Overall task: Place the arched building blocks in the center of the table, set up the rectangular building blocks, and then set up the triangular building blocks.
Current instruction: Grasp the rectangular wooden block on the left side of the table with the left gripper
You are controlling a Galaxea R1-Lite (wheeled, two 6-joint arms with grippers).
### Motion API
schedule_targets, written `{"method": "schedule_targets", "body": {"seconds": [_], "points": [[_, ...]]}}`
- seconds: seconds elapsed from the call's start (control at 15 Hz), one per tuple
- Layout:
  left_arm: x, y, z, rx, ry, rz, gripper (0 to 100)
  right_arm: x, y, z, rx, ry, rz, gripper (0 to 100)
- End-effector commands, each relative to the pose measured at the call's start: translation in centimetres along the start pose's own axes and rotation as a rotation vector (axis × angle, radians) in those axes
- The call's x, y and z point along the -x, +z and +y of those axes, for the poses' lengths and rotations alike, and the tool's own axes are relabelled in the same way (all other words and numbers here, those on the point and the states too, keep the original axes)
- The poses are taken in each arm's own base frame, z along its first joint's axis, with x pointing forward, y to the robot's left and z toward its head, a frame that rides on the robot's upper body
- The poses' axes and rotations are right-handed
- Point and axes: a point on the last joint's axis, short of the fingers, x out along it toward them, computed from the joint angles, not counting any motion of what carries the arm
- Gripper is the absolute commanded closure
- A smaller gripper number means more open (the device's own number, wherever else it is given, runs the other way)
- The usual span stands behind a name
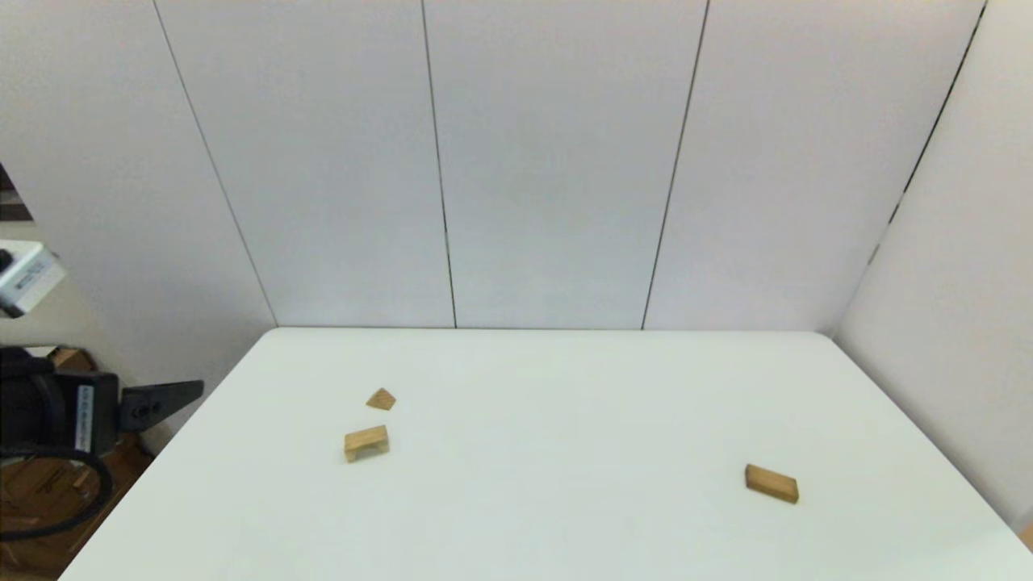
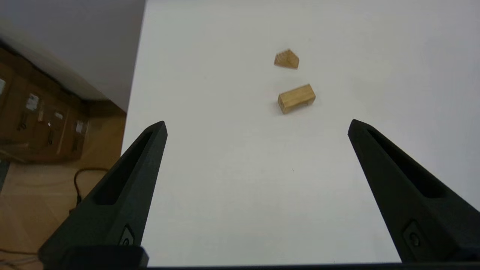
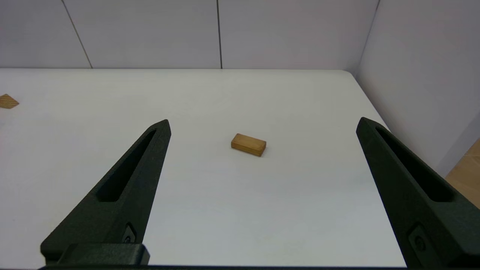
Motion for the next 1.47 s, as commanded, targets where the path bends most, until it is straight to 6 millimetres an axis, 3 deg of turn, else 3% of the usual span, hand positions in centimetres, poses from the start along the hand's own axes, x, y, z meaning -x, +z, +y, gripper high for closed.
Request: {"method": "schedule_targets", "body": {"seconds": [0.07, 0.13, 0.53, 0.93, 1.33, 1.47], "points": [[-4.1, 1.7, -0.7, -0.048, -0.157, 0.153, 0, 0.0, 0.0, 0.0, 0.000, 0.001, 0.001, 0], [-4.3, 1.9, -0.8, -0.046, -0.200, 0.152, 0, 0.0, 0.0, 0.0, 0.000, 0.001, 0.002, 0], [-8.9, 1.8, -0.9, -0.150, -0.065, 0.200, 0, 0.0, 0.0, 0.0, 0.000, 0.001, 0.001, 0], [-14.1, 3.0, -1.8, -0.351, -0.101, 0.195, 0, 0.0, 0.0, 0.0, 0.000, 0.001, 0.001, 0], [-19.9, 1.7, -2.2, -0.516, -0.161, 0.303, 0, 0.0, 0.0, 0.0, 0.000, 0.001, 0.001, 0], [-21.2, 1.5, -2.3, -0.555, -0.276, 0.293, 0, 0.0, 0.0, 0.0, 0.000, 0.001, 0.002, 0]]}}
